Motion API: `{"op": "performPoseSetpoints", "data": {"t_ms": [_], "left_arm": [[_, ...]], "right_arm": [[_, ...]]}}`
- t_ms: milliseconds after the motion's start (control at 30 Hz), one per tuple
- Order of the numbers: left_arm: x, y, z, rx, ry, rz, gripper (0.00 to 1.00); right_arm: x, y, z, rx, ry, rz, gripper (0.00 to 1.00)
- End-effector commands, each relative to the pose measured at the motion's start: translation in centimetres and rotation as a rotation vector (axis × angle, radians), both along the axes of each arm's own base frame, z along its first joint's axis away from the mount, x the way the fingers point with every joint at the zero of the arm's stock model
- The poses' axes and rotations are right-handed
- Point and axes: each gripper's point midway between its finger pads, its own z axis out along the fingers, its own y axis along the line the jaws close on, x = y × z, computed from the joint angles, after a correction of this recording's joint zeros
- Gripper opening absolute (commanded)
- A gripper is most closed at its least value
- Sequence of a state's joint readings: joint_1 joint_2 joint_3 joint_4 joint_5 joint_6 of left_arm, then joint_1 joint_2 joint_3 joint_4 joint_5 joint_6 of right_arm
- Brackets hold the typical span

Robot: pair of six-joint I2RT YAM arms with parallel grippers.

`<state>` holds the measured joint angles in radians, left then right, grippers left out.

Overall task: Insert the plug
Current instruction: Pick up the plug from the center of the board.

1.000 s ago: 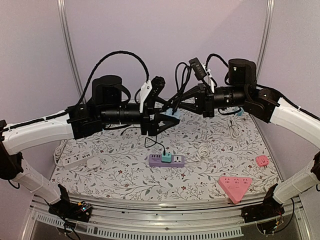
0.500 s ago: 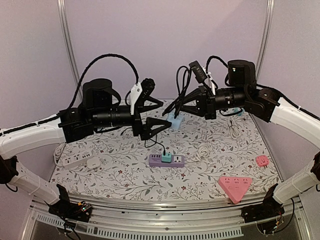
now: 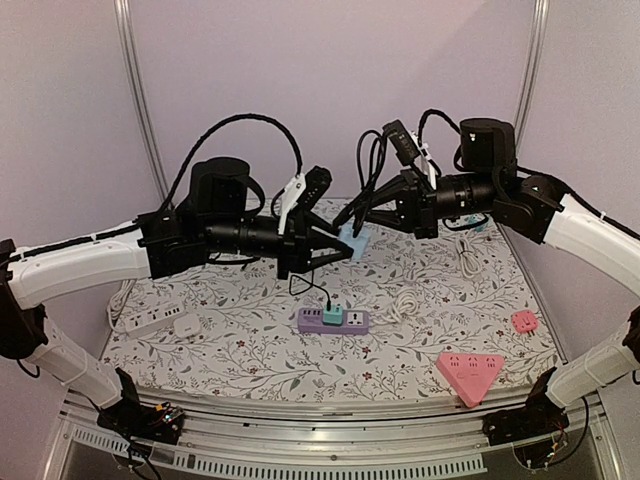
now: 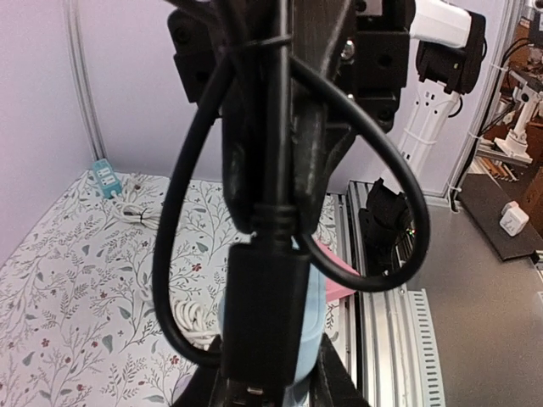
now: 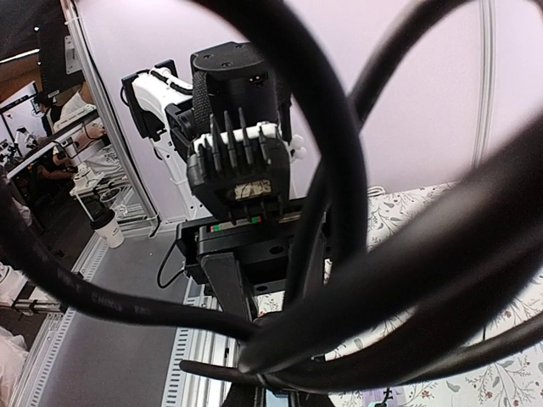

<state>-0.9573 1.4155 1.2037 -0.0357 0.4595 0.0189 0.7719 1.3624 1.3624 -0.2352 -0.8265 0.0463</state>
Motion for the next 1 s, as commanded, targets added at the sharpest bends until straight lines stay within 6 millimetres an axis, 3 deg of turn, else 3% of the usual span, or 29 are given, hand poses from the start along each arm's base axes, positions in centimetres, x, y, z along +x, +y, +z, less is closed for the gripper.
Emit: {"op": "performPoseSetpoints", "data": {"t_ms": [0, 167, 200, 300, 367, 433, 533, 667, 967], "left_arm": [[-0.1, 0.1, 1.3, -0.022, -0.002, -0.006, 0.00], [-0.1, 0.3, 1.4, -0.024, -0.018, -0.001, 0.00], [0.0, 0.3, 1.4, -0.025, -0.021, 0.002, 0.00], [0.6, 0.6, 1.6, -0.034, -0.030, 0.046, 0.00], [0.5, 0.7, 1.7, -0.036, -0.034, 0.050, 0.00], [0.2, 0.7, 1.7, -0.037, -0.031, 0.039, 0.00], [-0.4, 0.2, 1.8, -0.048, -0.034, 0.012, 0.00], [-0.8, -0.4, 2.0, -0.068, -0.043, -0.006, 0.00], [-0.9, -0.7, 1.5, -0.058, -0.045, -0.016, 0.00]], "right_arm": [[-0.7, -0.5, 1.7, 0.025, -0.025, 0.006, 0.00], [-0.2, -0.5, 0.9, -0.001, -0.015, -0.020, 0.03], [0.0, -0.5, 0.7, -0.008, -0.011, -0.029, 0.16], [-0.2, -0.8, -0.2, -0.041, -0.014, -0.036, 0.67], [-0.4, -1.4, -1.2, -0.082, -0.048, -0.038, 0.79], [-0.6, -1.7, -1.7, -0.105, -0.083, -0.032, 0.85], [-0.7, -1.4, -2.1, -0.110, -0.090, -0.004, 0.84], [0.3, -0.5, -3.4, -0.141, -0.056, -0.004, 0.73], [0.6, 0.5, -3.7, -0.139, -0.025, 0.026, 0.24]]}}
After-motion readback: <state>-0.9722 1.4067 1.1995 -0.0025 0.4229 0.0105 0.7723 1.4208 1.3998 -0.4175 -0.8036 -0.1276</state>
